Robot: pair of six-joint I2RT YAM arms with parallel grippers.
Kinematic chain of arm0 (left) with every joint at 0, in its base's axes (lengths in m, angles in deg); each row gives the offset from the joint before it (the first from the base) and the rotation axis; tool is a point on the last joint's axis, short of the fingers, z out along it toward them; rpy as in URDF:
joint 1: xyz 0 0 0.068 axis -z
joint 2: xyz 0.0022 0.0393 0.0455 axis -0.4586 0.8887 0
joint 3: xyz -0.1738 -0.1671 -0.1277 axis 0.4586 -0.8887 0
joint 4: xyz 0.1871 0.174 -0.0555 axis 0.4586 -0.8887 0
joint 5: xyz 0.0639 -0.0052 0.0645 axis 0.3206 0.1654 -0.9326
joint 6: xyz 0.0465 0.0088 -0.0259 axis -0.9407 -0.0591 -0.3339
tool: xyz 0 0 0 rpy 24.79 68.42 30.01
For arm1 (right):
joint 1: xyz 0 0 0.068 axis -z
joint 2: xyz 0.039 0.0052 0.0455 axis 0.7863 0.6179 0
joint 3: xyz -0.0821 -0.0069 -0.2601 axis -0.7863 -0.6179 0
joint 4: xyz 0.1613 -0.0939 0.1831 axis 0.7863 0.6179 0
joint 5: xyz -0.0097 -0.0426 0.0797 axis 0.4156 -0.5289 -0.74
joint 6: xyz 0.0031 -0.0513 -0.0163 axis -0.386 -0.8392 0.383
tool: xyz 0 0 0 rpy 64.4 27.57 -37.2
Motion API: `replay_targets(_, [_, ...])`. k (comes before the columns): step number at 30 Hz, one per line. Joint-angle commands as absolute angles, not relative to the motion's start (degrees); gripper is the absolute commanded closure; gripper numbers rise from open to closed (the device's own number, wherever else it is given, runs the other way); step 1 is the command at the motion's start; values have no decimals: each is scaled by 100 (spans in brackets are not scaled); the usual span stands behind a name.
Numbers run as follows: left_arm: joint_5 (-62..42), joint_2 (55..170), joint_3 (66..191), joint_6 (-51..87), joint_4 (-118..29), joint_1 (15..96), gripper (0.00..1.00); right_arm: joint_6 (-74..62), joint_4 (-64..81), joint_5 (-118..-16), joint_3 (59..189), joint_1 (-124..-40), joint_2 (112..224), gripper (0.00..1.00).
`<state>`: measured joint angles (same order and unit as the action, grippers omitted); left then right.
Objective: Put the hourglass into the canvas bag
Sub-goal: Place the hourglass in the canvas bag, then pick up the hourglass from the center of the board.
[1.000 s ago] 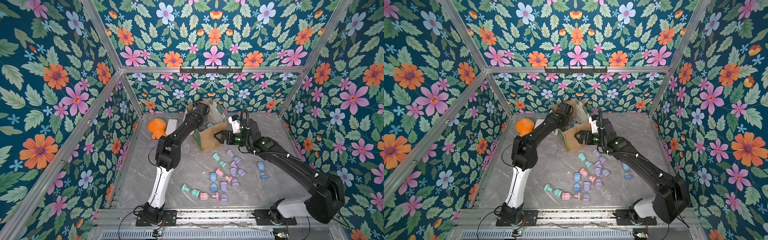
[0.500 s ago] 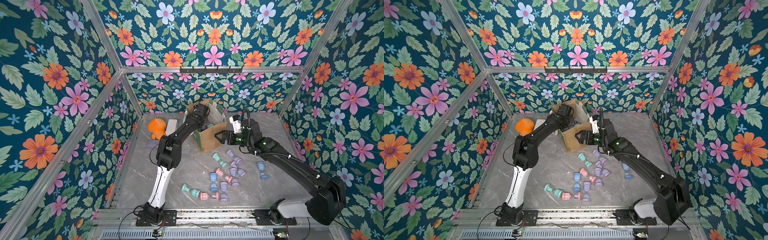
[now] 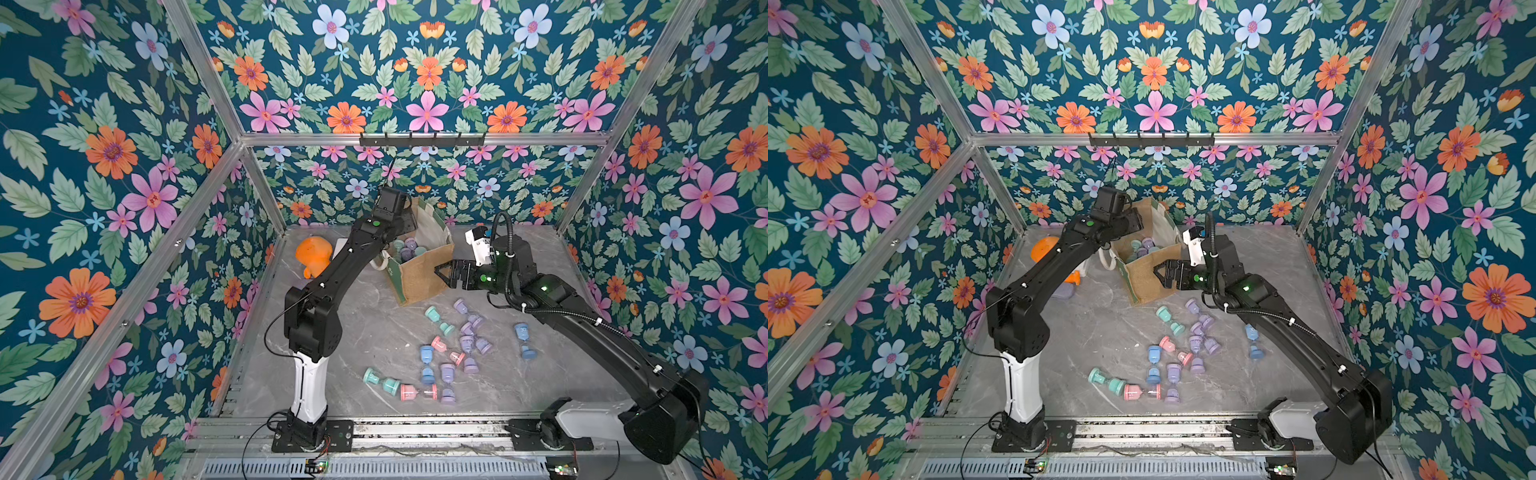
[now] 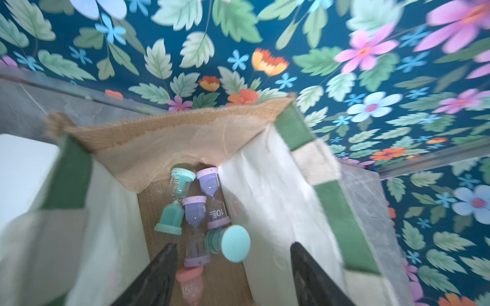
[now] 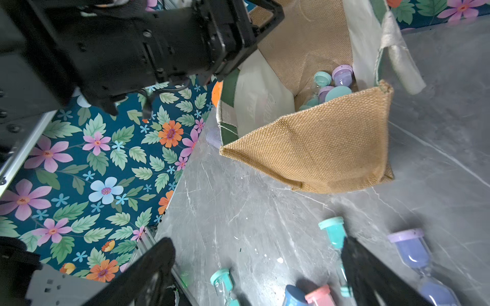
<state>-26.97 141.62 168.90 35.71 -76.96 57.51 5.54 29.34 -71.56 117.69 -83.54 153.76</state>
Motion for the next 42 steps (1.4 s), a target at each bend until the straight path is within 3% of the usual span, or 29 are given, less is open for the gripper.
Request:
replay_targets(1, [-2781, 13653, 16570, 3323, -7626, 5904, 29, 402, 3398, -7171, 11788, -8356, 15241, 1])
replay_targets(10, [-3610, 11868, 14844, 3356, -7718, 6895, 28, 309, 4107, -7190, 11328, -8357, 14763, 1])
replay_targets(19, [-4125, 10830, 13466, 4175, -8060, 8230, 29, 398, 4495, -7317, 10538, -8366, 14264, 1])
replay_targets(27, [-4157, 10945, 12899, 4800, -8424, 9032, 28, 550, 4781, -7292, 9748, -8366, 13779, 1])
replay_targets(42, [-3447, 12079, 12194, 5764, -8541, 9375, 27, 673, 5008, -7314, 8896, -8365, 13270, 1])
